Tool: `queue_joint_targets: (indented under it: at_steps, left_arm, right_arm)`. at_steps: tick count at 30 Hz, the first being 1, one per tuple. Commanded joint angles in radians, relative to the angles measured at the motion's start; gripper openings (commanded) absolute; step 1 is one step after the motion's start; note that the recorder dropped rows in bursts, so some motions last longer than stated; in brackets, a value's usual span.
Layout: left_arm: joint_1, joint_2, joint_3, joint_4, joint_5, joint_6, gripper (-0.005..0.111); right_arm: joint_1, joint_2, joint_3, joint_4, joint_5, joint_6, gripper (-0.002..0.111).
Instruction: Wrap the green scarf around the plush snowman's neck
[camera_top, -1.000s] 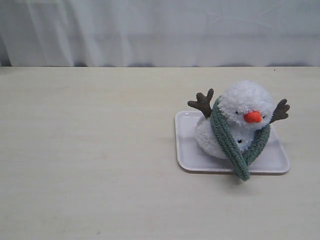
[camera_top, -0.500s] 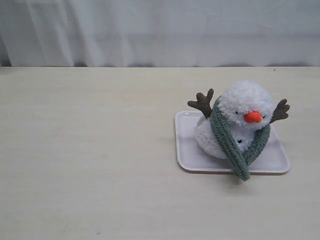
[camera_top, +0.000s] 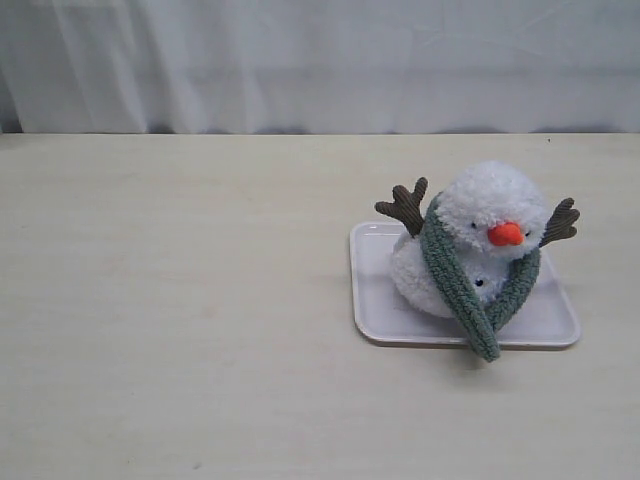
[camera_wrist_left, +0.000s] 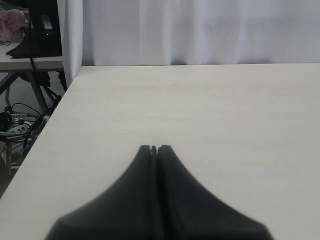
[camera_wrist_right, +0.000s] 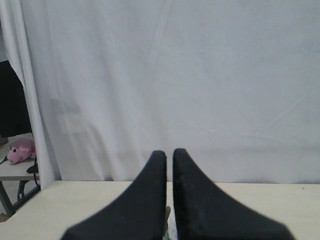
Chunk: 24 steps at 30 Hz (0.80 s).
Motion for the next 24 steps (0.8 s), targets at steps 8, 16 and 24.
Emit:
queue_joint_targets:
  at_steps: [8, 16, 24]
  left_arm:
    - [0.001, -0.002, 0.003, -0.004, -0.013, -0.001, 0.000]
    - [0.001, -0.002, 0.003, -0.004, -0.013, -0.001, 0.000]
    - [0.001, -0.002, 0.003, -0.004, -0.013, -0.001, 0.000]
  right_arm:
    - [0.001, -0.011, -0.001, 0.002, -0.002, -0.006, 0.004]
    - [-0.002, -0.015, -0.001, 0.002, -0.002, -0.006, 0.004]
    - [-0.010, -0.033, 0.001, 0.007, -0.002, -0.006, 0.004]
